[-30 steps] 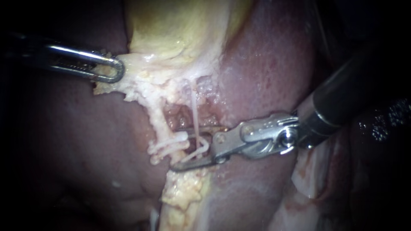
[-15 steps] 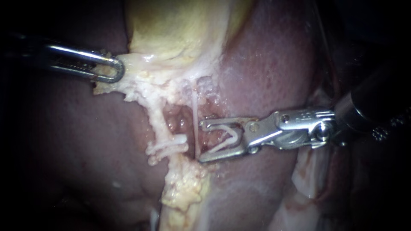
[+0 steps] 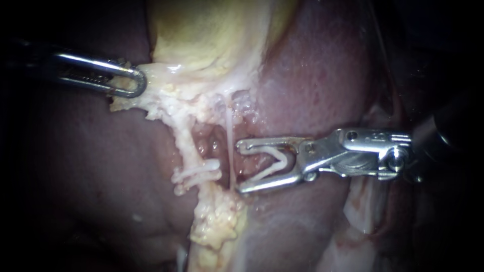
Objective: Clipping third clip left tube
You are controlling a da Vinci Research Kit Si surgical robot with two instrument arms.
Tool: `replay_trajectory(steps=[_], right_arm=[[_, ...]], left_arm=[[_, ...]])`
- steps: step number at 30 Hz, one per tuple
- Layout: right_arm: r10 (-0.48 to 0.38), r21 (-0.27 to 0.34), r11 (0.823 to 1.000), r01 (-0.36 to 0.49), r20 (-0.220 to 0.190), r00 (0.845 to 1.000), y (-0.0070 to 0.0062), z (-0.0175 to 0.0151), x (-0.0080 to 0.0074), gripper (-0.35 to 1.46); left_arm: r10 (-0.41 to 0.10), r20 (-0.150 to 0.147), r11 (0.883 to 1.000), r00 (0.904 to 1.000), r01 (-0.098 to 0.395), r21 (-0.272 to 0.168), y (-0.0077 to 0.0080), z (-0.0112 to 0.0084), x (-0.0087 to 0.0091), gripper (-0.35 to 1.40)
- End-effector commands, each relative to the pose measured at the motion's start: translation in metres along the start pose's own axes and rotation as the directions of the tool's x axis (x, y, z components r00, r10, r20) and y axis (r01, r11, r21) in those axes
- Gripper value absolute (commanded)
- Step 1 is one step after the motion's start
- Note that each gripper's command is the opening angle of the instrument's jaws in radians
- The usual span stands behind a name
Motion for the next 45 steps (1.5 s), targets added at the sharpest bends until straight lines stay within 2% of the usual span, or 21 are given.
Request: replay_trajectory(steps=[1,11,15,25,36,45], right_arm=[[0.003,0.002,1.000,-0.003,-0.002,1.000,0.0001,0.0002,0.0001,0.49],[0.035,0.023,0.999,-0.035,-0.007,0.999,0.0016,0.0027,0.0001,0.49],[0.055,0.044,0.998,-0.055,-0.009,0.998,0.0027,0.0028,-0.0007,0.49],[0.072,0.040,0.997,-0.072,-0.006,0.997,0.0057,0.0026,-0.0027,0.49],[0.081,0.053,0.995,-0.080,-0.009,0.997,0.0064,0.0038,-0.0029,0.49],[0.089,0.131,0.988,-0.083,-0.045,0.995,0.0065,0.0062,-0.0028,0.49]], left_arm=[[0.000,0.000,1.000,1.0000,0.000,0.000,0.0000,0.0000,0.0000,-0.35],[0.000,-0.001,1.000,1.0000,0.000,0.001,0.0000,0.0000,0.0000,-0.35],[0.000,-0.001,1.000,1.0000,0.000,0.001,0.0000,0.0001,-0.0001,-0.35],[0.001,0.001,1.000,1.0000,-0.001,-0.001,0.0000,0.0001,-0.0001,-0.35],[0.001,0.001,1.000,1.0000,-0.001,-0.001,0.0000,0.0002,-0.0002,-0.35],[0.001,0.000,1.000,1.0000,-0.001,0.000,0.0000,0.0003,-0.0002,-0.35]])
